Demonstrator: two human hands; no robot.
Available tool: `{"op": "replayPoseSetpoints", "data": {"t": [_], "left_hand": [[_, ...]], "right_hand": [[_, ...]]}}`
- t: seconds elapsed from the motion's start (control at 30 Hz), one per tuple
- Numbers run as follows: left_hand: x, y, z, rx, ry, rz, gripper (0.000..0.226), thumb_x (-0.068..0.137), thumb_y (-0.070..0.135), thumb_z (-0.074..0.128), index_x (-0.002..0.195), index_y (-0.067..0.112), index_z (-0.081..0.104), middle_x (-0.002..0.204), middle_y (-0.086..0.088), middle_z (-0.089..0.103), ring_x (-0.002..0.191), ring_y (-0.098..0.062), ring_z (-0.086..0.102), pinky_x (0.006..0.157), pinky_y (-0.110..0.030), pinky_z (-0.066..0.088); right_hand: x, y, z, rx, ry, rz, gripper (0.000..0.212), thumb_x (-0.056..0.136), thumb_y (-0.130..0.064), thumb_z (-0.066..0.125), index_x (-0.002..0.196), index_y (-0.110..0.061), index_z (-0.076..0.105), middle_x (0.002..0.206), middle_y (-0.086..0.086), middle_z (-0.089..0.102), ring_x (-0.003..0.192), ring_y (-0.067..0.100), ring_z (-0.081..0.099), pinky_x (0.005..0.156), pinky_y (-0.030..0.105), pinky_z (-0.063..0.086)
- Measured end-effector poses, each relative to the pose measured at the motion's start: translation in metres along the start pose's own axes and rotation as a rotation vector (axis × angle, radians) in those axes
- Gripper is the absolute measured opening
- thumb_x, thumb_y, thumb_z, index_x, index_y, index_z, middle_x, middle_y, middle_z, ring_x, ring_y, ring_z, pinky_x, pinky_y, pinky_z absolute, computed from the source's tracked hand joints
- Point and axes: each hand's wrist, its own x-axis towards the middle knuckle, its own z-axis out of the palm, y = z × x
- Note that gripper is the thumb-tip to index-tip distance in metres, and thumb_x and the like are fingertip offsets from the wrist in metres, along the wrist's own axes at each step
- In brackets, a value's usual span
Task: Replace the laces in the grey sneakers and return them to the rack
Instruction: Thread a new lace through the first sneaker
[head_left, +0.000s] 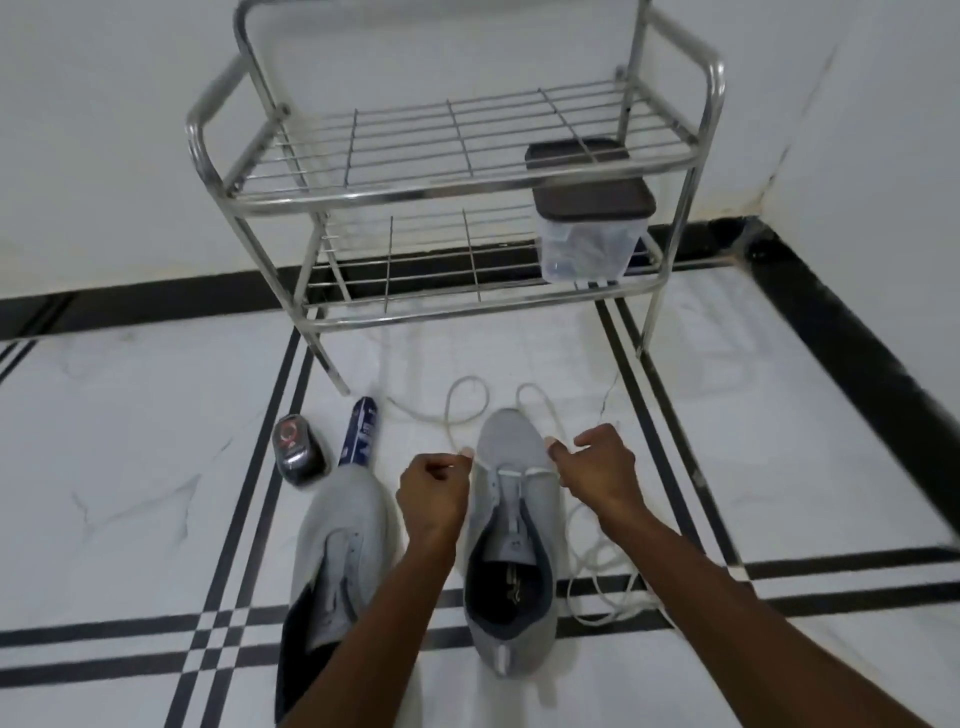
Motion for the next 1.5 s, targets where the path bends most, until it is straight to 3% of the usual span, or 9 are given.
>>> {"op": "replayPoseSetpoints", "data": {"t": [0.17, 0.27, 0.33, 0.5, 0.67, 0.9, 1.17, 1.37, 1.5], "left_hand": [[0.002, -0.015, 0.021, 0.054, -0.089, 0.01, 0.029, 0.08, 0.043, 0.085, 0.081, 0.017, 0.072, 0.081, 0.005, 0.072, 0.079, -0.007, 0.066, 0.078, -0.026, 0.053], [0.005, -0.013, 0.024, 0.091, -0.097, 0.118, 0.019, 0.08, 0.026, 0.087, 0.077, 0.015, 0.071, 0.074, 0.005, 0.071, 0.07, -0.005, 0.065, 0.067, -0.012, 0.048], [0.009, -0.015, 0.024, 0.117, -0.086, 0.177, 0.016, 0.081, 0.021, 0.086, 0.075, 0.016, 0.072, 0.072, 0.006, 0.07, 0.067, -0.003, 0.064, 0.061, -0.006, 0.043], [0.008, -0.03, 0.023, 0.162, -0.017, 0.245, 0.025, 0.087, 0.029, 0.08, 0.07, 0.014, 0.069, 0.066, 0.003, 0.069, 0.065, -0.012, 0.063, 0.061, -0.025, 0.043], [0.004, -0.036, 0.027, 0.132, 0.037, 0.203, 0.025, 0.095, 0.031, 0.071, 0.081, 0.011, 0.065, 0.074, 0.0, 0.069, 0.073, -0.018, 0.064, 0.068, -0.033, 0.046], [0.001, -0.033, 0.026, 0.067, 0.067, 0.187, 0.017, 0.1, 0.023, 0.064, 0.089, 0.011, 0.06, 0.079, 0.0, 0.073, 0.075, -0.01, 0.07, 0.061, -0.006, 0.043], [-0.003, -0.027, 0.021, 0.024, 0.048, 0.194, 0.018, 0.103, 0.018, 0.061, 0.087, 0.014, 0.053, 0.079, -0.005, 0.074, 0.07, -0.008, 0.071, 0.059, -0.004, 0.044], [0.002, -0.029, 0.014, -0.016, -0.079, 0.205, 0.026, 0.097, 0.035, 0.067, 0.088, 0.011, 0.066, 0.08, -0.004, 0.074, 0.079, -0.022, 0.072, 0.081, -0.043, 0.059], [-0.004, -0.005, 0.005, -0.135, -0.206, 0.194, 0.025, 0.103, 0.032, 0.059, 0.093, 0.015, 0.074, 0.091, 0.003, 0.077, 0.088, -0.009, 0.07, 0.082, -0.028, 0.055]], "right_hand": [[-0.003, 0.018, 0.023, 0.018, -0.134, 0.106, 0.044, 0.074, -0.052, 0.077, 0.068, -0.01, 0.063, 0.066, 0.008, 0.064, 0.068, 0.027, 0.067, 0.059, 0.031, 0.051], [-0.001, 0.02, 0.03, 0.108, -0.057, 0.072, 0.037, 0.083, -0.035, 0.079, 0.059, -0.012, 0.061, 0.053, -0.002, 0.054, 0.056, 0.017, 0.055, 0.057, 0.027, 0.042], [-0.002, 0.02, 0.033, 0.153, -0.056, 0.06, 0.026, 0.084, -0.03, 0.08, 0.066, -0.014, 0.071, 0.063, -0.006, 0.063, 0.063, 0.012, 0.06, 0.058, 0.023, 0.045], [-0.008, 0.022, 0.041, 0.182, -0.049, -0.019, 0.015, 0.085, -0.029, 0.078, 0.074, -0.024, 0.069, 0.079, -0.01, 0.071, 0.08, 0.008, 0.066, 0.074, 0.025, 0.05], [-0.014, 0.02, 0.043, 0.201, -0.061, 0.014, 0.005, 0.087, -0.025, 0.07, 0.085, -0.02, 0.068, 0.088, -0.008, 0.07, 0.083, 0.01, 0.063, 0.066, 0.023, 0.042], [-0.014, 0.025, 0.045, 0.326, -0.036, 0.039, 0.012, 0.083, -0.025, 0.075, 0.077, -0.019, 0.066, 0.077, -0.004, 0.068, 0.069, 0.011, 0.059, 0.065, 0.026, 0.044], [-0.018, 0.025, 0.044, 0.337, -0.033, 0.017, 0.01, 0.086, -0.023, 0.075, 0.084, -0.017, 0.068, 0.078, -0.004, 0.068, 0.072, 0.009, 0.061, 0.069, 0.025, 0.047], [-0.022, 0.014, 0.038, 0.296, -0.089, -0.144, 0.015, 0.097, -0.027, 0.065, 0.096, -0.013, 0.071, 0.091, -0.007, 0.07, 0.086, 0.004, 0.063, 0.077, 0.02, 0.047], [-0.025, -0.013, 0.027, 0.265, -0.164, -0.195, 0.021, 0.102, -0.026, 0.057, 0.102, -0.014, 0.073, 0.1, -0.006, 0.074, 0.093, 0.005, 0.066, 0.075, 0.017, 0.049]]}}
